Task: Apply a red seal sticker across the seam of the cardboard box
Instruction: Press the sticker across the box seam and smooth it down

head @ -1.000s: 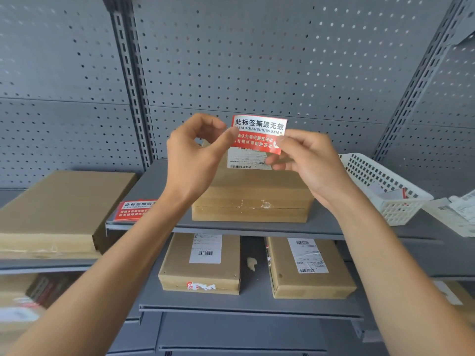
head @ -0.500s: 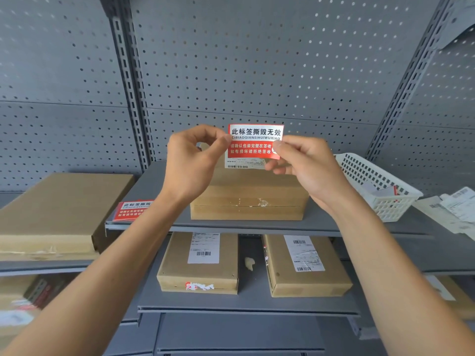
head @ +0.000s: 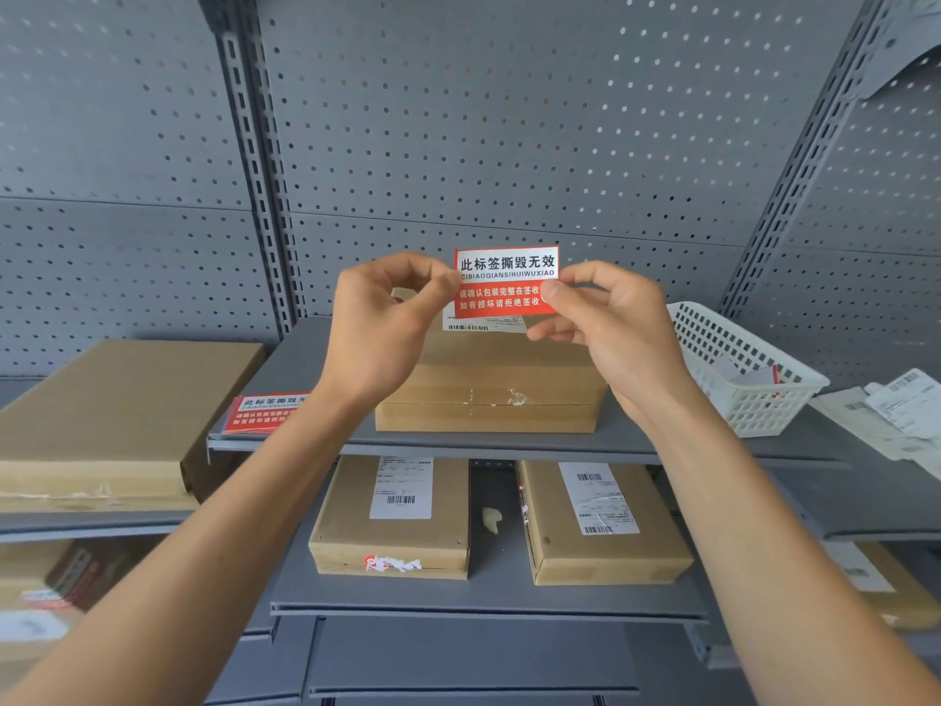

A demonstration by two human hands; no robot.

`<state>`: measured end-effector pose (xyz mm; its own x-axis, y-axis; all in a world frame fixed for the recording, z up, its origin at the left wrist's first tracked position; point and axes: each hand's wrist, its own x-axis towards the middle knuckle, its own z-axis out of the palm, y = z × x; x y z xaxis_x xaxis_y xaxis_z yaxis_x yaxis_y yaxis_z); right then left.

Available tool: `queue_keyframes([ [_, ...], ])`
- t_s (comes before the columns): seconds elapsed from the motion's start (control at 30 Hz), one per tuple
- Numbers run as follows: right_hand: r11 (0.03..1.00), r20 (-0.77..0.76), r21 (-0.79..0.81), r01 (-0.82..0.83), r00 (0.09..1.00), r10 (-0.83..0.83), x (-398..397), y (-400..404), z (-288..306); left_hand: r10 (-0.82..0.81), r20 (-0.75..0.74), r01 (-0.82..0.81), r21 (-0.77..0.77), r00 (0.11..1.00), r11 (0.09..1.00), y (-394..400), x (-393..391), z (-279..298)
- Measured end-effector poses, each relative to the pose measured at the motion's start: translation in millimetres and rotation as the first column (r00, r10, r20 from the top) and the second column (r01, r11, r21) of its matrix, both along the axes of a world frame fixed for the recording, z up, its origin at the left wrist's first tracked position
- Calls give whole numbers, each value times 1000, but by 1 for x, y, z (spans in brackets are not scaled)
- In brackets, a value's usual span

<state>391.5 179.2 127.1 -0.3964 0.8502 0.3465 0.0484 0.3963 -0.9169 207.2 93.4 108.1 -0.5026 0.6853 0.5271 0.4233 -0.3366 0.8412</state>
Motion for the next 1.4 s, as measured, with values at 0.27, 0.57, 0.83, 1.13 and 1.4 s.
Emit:
queue_keyframes([
  [0.27, 999, -1, 9, -38, 999, 38, 15, 2, -18, 62, -29, -63, -24, 998, 998, -6, 1, -14],
  [0.57, 977, 187, 198, 75, 976, -113, 25, -2, -73, 182, -194, -194, -47, 964, 980, -16, 17, -70],
  [0.83, 938, 270, 331, 107, 941, -203, 21, -12, -120, 262, -308, -290, -47, 914, 956, -24, 22, -109],
  [1.13, 909, 235, 383, 165, 934, -269, 12, -14, -134, 282, -249, -295, -14, 926, 955, -21, 22, -124],
  [1.4, 891, 256, 411, 194, 913, -317, 9, -6, -128, 271, -258, -288, -29, 927, 957, -12, 19, -123],
])
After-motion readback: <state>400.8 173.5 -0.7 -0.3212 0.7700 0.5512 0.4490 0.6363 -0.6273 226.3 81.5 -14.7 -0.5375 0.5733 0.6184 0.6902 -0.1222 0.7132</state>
